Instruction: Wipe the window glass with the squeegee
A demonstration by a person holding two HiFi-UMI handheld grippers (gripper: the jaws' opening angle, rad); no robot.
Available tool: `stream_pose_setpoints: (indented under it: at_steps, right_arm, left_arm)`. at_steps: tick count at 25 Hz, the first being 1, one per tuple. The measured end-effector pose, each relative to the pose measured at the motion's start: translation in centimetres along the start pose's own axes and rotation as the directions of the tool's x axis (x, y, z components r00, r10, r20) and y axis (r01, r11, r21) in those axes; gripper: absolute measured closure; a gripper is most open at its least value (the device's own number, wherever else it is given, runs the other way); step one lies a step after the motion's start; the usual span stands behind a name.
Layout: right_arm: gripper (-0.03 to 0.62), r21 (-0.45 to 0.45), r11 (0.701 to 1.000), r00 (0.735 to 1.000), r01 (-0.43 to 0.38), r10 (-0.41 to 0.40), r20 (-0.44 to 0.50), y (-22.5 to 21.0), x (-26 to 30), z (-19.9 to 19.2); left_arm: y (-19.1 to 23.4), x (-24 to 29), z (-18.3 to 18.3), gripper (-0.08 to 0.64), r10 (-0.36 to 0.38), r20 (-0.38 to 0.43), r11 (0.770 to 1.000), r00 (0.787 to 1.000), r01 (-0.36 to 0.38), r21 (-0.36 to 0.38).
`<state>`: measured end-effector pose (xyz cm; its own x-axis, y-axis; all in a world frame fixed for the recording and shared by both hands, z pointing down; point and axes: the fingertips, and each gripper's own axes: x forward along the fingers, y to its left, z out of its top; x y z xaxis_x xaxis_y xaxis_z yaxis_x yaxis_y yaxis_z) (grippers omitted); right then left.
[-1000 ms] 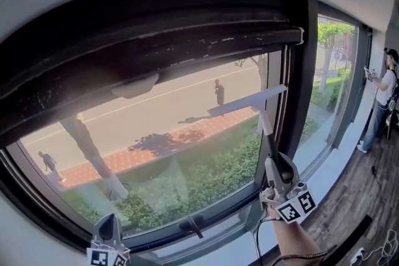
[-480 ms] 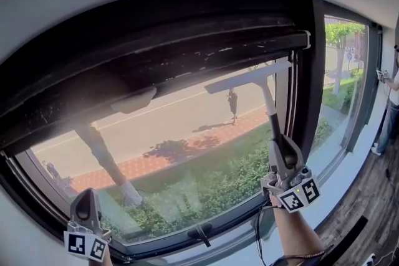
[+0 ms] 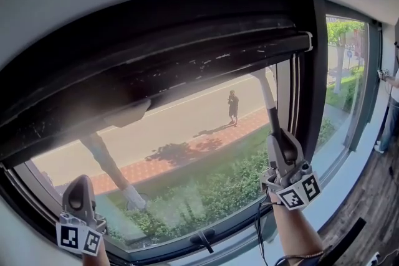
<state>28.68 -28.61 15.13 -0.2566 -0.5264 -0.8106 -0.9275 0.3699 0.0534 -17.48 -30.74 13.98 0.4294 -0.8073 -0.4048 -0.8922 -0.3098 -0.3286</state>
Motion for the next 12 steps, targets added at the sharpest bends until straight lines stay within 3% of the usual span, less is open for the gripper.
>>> stream_pose_setpoints:
  at_steps: [12]
  right_arm:
    - [0.491,0.042,0.999,1.0,0.001,-0.002,0.009,-0.4,2.7,-1.0]
  left_arm:
    - [0.5,2.1,2.6,0.569,0.021,0.028,1.0,0.999,-0.021,0.014]
